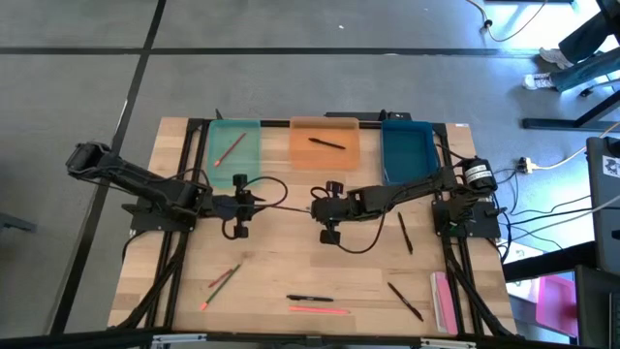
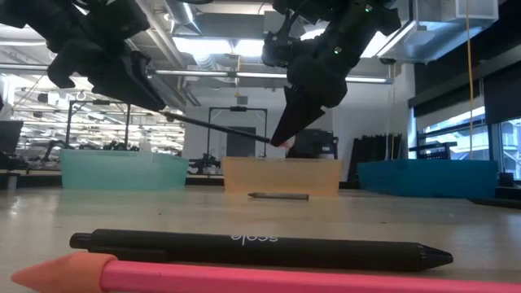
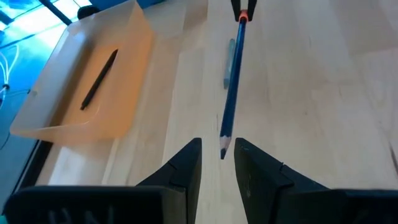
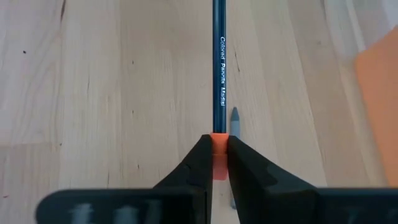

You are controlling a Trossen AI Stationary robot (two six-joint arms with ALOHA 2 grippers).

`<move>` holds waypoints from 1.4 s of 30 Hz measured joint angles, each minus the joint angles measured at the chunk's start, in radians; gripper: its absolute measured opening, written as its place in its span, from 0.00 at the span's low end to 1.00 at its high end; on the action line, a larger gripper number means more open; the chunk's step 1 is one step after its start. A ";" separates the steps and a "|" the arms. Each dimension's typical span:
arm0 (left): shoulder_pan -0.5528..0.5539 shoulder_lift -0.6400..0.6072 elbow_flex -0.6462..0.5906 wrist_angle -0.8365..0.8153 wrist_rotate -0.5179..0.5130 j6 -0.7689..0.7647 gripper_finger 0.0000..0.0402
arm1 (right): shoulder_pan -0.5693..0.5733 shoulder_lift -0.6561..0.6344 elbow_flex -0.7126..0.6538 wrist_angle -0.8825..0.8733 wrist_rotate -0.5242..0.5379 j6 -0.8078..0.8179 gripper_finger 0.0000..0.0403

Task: Sort crayons/erasers/pens/pencils in bins
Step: Put the dark blue pencil into the light blue bin

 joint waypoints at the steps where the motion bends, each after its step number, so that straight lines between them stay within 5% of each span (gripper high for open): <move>1: 0.003 0.000 0.000 -0.001 0.001 0.000 0.22 | 0.000 0.000 0.000 0.000 0.000 -0.001 0.11; 42: 0.029 0.099 -0.001 0.088 0.053 0.055 0.21 | 0.000 -0.001 0.000 0.010 -0.002 -0.002 0.11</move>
